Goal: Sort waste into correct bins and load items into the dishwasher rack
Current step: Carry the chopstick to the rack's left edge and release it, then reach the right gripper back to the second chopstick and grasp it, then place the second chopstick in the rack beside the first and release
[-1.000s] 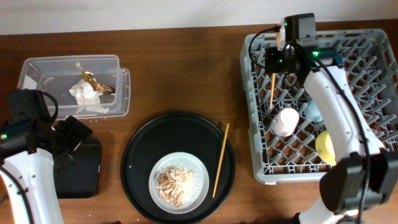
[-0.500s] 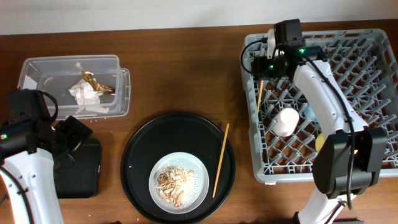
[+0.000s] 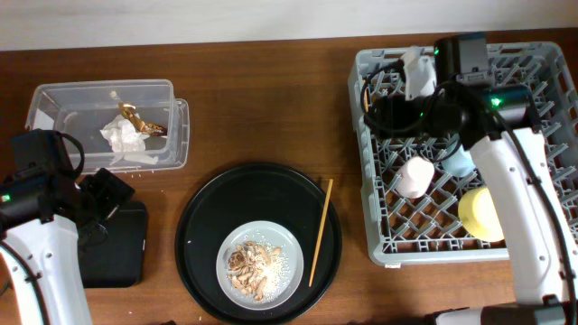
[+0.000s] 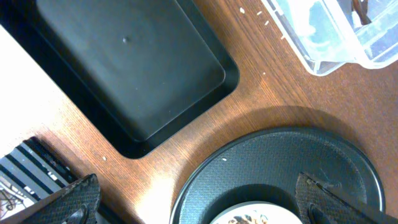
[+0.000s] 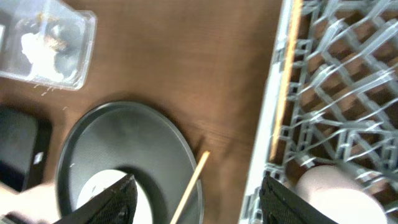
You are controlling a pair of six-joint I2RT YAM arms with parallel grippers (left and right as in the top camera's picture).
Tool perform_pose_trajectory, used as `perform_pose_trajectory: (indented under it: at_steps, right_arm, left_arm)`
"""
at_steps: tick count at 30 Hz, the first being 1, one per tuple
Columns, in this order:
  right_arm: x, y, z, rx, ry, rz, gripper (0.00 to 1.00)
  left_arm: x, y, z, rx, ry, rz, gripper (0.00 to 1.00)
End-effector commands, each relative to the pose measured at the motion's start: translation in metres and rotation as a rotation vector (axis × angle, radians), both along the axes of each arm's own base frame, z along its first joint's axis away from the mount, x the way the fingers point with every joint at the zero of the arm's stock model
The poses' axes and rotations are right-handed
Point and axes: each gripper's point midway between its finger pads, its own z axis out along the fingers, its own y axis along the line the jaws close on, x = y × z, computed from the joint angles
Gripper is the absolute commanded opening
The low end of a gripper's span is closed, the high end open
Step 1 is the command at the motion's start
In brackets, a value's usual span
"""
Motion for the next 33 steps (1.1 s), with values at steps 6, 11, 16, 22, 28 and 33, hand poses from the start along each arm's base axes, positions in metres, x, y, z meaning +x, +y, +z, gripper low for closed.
perform_pose_trajectory:
  at_steps: [6,11,16,22,28,33]
  right_arm:
    - [-0.054,0.07,-0.07,-0.112,0.248,-0.017,0.89]
    - [-0.08,0.093,-0.169,-0.117,0.411,-0.216,0.59]
    - [-0.108,0.108,-0.219,-0.18,0.476,-0.254,0.44]
    - [-0.118,0.102,-0.253,-0.308,0.502,-0.336,0.44]
    - [-0.117,0.098,-0.255,-0.327,0.495,-0.344,0.44]
    - [-0.118,0.105,-0.273,-0.321,0.528,-0.333,0.35]
  left_arm:
    - [0.001,0.003,0.004,0.006,-0.013,0.016,0.99]
    - [0.001,0.003,0.004,0.006,-0.013,0.016,0.99]
    - [0.001,0.003,0.004,0.006,-0.013,0.016,0.99]
    - [0.001,0.003,0.004,0.006,-0.013,0.016,0.99]
    - [0.001,0.003,0.004,0.006,-0.013,0.016,0.99]
    - [0.001,0.003,0.004,0.006,-0.013,0.016,0.99]
